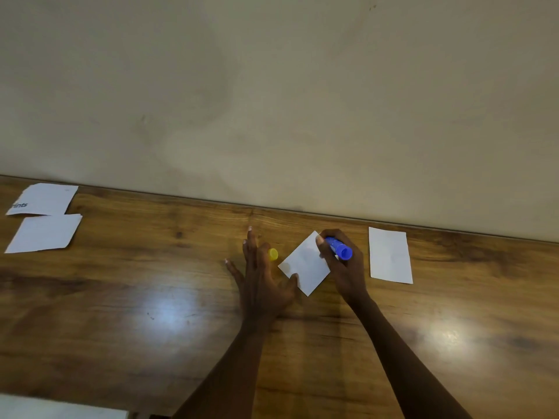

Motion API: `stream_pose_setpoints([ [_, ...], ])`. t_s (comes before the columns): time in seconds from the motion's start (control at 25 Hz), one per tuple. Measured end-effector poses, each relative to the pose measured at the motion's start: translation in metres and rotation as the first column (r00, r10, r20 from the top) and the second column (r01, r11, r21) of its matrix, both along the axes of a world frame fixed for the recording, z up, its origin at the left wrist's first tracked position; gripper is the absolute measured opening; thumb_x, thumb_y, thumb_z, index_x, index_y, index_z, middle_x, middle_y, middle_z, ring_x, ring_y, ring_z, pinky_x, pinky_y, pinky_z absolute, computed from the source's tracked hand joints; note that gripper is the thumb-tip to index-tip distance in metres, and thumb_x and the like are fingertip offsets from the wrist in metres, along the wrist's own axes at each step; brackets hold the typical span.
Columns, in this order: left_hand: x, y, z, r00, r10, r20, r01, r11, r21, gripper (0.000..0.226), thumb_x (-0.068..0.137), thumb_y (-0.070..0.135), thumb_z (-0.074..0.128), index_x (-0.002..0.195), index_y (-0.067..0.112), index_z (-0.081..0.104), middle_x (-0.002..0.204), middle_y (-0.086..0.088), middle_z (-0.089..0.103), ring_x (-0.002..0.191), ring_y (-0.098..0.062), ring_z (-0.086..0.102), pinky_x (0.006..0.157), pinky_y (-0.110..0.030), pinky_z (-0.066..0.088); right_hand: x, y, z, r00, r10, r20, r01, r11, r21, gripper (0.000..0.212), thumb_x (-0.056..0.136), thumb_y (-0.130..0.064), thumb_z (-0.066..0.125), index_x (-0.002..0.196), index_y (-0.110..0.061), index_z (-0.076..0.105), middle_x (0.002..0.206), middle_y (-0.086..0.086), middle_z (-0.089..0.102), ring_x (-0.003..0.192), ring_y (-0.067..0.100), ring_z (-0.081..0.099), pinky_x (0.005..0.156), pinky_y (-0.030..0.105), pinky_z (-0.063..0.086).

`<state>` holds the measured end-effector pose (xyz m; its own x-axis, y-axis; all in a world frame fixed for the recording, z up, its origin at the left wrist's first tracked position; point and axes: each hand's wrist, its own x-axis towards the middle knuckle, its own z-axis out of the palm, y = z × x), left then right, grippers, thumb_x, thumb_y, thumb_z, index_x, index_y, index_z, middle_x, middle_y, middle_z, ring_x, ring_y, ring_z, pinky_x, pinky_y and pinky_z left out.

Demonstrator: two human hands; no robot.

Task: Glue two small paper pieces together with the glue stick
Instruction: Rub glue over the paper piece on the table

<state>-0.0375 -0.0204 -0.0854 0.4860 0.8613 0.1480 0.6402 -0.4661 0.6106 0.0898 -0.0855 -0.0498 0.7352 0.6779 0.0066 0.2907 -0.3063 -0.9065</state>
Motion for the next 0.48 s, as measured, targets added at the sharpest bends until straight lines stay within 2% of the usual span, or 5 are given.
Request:
stream_pose_setpoints([
  [0.08, -0.001, 0.000, 0.001, 1.000, -0.002, 0.025, 0.003, 1.000, -0.012, 0.086, 0.064, 0.039, 0.072, 0.126, 0.027, 0.014, 0.153, -0.016, 0.016, 0.140, -0.037, 0.017, 0.107, -0.063, -0.006, -0.011, 0.007, 0.000, 0.948, -0.008, -0.319, 0.046, 0.993, 0.109, 0.016, 0.088, -0.019, 0.053, 0.092, -0.007, 0.061, 0.059, 0.000, 0.055, 0.047, 0.003, 0.053, 0.048, 0.009, 0.042],
  [0.12, -0.001, 0.000, 0.002, 0.999, -0.004, 0.036, 0.004, 1.000, -0.009, 0.086, 0.063, 0.038, 0.073, 0.124, 0.028, 0.013, 0.153, -0.017, 0.017, 0.140, -0.037, 0.018, 0.106, -0.064, -0.005, -0.013, 0.011, -0.001, 0.929, 0.005, -0.369, 0.031, 0.995, 0.092, 0.017, 0.088, -0.015, 0.051, 0.094, -0.002, 0.060, 0.059, 0.003, 0.055, 0.046, 0.005, 0.053, 0.046, 0.009, 0.042],
  [0.24, 0.000, -0.001, 0.004, 0.996, 0.000, 0.084, 0.002, 1.000, -0.026, 0.089, 0.063, 0.039, 0.073, 0.124, 0.033, 0.008, 0.151, -0.018, 0.020, 0.139, -0.038, 0.020, 0.106, -0.063, -0.005, -0.018, 0.016, -0.005, 0.937, 0.093, -0.337, -0.086, 0.996, 0.034, 0.013, 0.085, -0.003, 0.054, 0.092, 0.005, 0.059, 0.062, 0.004, 0.058, 0.050, 0.006, 0.055, 0.054, 0.016, 0.045],
  [0.32, -0.001, 0.000, 0.004, 0.995, -0.003, 0.101, 0.006, 1.000, -0.022, 0.089, 0.062, 0.042, 0.071, 0.125, 0.034, 0.008, 0.151, -0.020, 0.019, 0.138, -0.039, 0.020, 0.105, -0.062, -0.007, -0.020, 0.016, -0.009, 0.955, 0.088, -0.284, -0.095, 0.995, -0.010, 0.011, 0.081, -0.003, 0.059, 0.085, 0.007, 0.061, 0.065, 0.005, 0.060, 0.054, 0.008, 0.055, 0.056, 0.014, 0.045],
  [0.48, -0.001, -0.001, 0.003, 0.996, -0.005, 0.093, 0.006, 1.000, -0.017, 0.092, 0.061, 0.045, 0.066, 0.130, 0.029, 0.009, 0.153, -0.017, 0.012, 0.140, -0.037, 0.017, 0.105, -0.059, -0.009, -0.024, 0.015, -0.015, 0.972, 0.095, -0.215, -0.117, 0.988, -0.096, 0.015, 0.078, -0.008, 0.065, 0.085, 0.006, 0.063, 0.083, 0.026, 0.067, 0.062, 0.019, 0.053, 0.060, 0.016, 0.044],
])
